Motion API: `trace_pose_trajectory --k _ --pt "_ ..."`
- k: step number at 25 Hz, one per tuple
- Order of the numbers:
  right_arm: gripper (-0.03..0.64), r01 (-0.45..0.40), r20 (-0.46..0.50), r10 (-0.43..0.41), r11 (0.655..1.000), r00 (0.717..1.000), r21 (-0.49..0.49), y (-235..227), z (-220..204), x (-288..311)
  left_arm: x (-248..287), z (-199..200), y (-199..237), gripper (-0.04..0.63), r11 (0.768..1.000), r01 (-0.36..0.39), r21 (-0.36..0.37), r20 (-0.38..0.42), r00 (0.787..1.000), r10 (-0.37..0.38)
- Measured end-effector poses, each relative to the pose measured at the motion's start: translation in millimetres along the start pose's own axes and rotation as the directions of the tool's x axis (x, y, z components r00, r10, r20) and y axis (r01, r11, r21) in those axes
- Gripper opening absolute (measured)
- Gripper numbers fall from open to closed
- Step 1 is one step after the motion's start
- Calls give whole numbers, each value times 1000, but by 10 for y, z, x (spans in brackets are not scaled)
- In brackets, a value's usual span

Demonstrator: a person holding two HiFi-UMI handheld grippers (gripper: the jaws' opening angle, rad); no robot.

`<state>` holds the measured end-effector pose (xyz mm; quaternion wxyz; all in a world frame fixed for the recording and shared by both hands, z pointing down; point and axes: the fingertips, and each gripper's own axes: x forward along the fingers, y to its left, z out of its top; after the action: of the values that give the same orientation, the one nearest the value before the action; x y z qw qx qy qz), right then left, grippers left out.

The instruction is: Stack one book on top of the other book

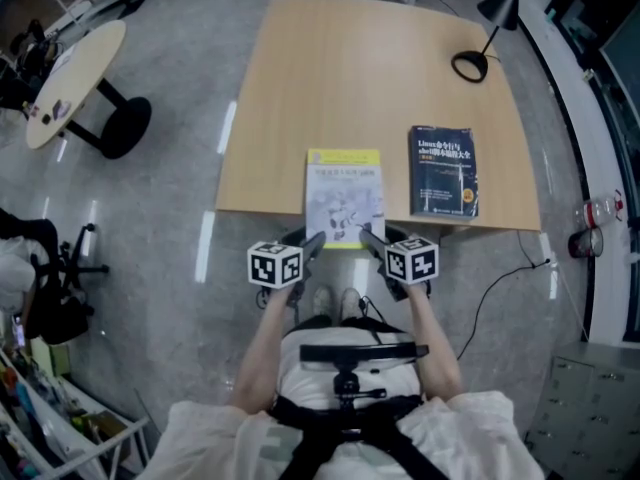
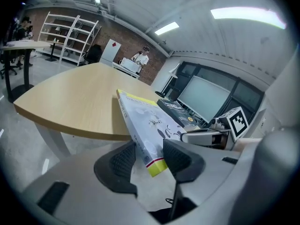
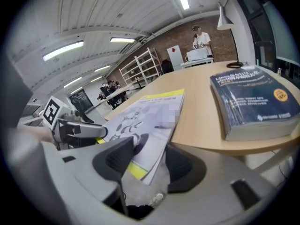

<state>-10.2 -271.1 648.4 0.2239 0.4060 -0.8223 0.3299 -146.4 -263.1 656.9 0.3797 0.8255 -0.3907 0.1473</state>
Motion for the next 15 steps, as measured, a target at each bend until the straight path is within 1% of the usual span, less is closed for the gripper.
trace_pose_trajectory --k 7,11,15 --pt "224 13 58 -10 998 998 -58 74 253 -107 -90 194 -43 179 1000 -2 31 57 998 0" --pt "224 30 98 -24 998 995 -64 68 451 -198 -102 420 -123 179 997 10 79 92 996 -17" --pt "224 71 138 -61 995 989 -71 41 613 -339 -88 599 -238 179 993 38 113 116 992 -51"
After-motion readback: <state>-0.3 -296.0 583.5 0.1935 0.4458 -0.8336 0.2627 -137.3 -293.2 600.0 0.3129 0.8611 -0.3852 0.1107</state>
